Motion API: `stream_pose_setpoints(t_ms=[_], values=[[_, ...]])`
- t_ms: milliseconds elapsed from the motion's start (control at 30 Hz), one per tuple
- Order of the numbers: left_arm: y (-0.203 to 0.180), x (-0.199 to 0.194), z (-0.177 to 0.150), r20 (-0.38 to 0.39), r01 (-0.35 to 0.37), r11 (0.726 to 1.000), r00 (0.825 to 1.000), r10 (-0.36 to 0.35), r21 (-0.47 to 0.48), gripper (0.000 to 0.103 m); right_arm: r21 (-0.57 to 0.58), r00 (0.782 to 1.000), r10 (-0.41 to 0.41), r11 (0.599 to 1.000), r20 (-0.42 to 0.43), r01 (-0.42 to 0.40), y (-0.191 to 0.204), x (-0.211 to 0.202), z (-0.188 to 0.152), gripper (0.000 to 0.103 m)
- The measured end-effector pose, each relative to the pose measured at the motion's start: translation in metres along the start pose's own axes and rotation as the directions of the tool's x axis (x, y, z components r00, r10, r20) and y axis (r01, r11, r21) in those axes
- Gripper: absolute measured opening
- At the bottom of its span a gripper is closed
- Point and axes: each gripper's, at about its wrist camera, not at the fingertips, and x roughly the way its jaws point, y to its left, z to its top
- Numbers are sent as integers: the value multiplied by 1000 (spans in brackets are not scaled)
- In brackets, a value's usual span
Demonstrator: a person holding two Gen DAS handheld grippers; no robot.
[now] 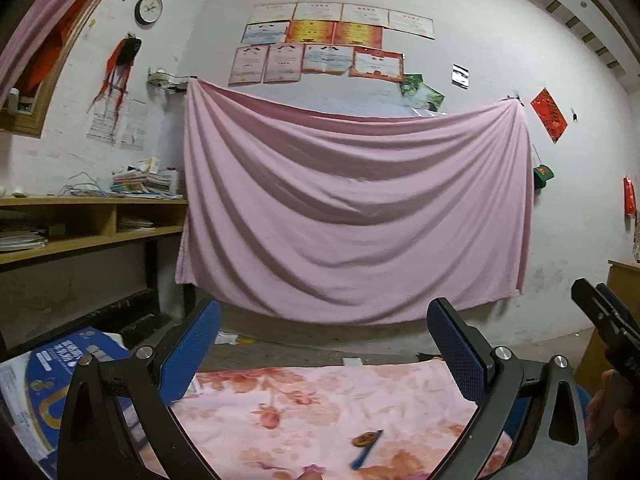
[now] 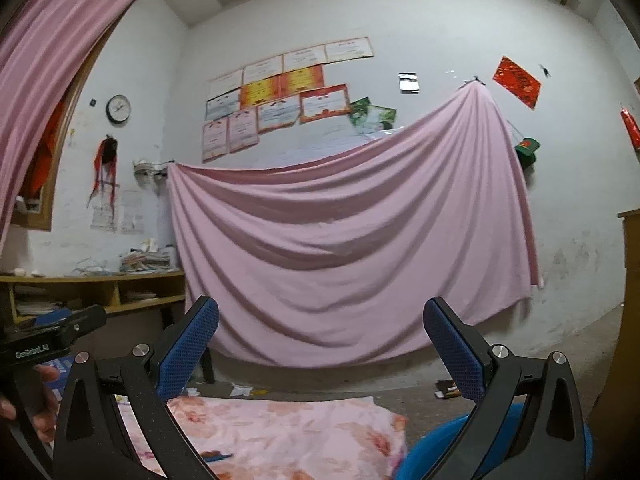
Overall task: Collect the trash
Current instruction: 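Move both tools back over the bed toward the blue pen and brown ring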
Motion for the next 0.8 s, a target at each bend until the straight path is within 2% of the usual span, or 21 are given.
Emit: stream_pose_setpoints(t_ms=[267, 367, 500, 567, 667, 733, 767, 800], values=[[28, -3, -12, -14, -51, 999, 999, 50, -12, 101, -62, 997, 59, 996, -57, -63, 35, 16, -13, 103], [36, -2, -20, -39, -71, 997, 997, 70, -14, 101, -87, 993, 70, 993, -97, -78, 46, 22, -20, 103], [42, 1, -32, -106, -90, 996, 990, 90, 6, 101, -83, 979, 74, 992, -190, -92, 57, 35, -29, 103], [43, 5, -39, -150, -94, 995, 984, 95, 18, 101, -72, 965, 77, 993, -252, -98, 61, 42, -35, 103], [42, 14, -51, -241, -106, 993, 964, 114, 45, 101, -38, 927, 82, 994, -365, -103, 61, 57, -45, 103], [44, 23, -59, -297, -111, 992, 947, 122, 53, 101, -8, 887, 87, 995, -453, -102, 61, 70, -56, 103], [45, 28, -64, -328, -113, 992, 936, 125, 55, 101, -1, 874, 88, 995, -479, -100, 61, 73, -59, 103], [46, 33, -68, -360, -116, 992, 924, 128, 57, 101, 12, 847, 91, 995, -524, -100, 60, 80, -65, 102]])
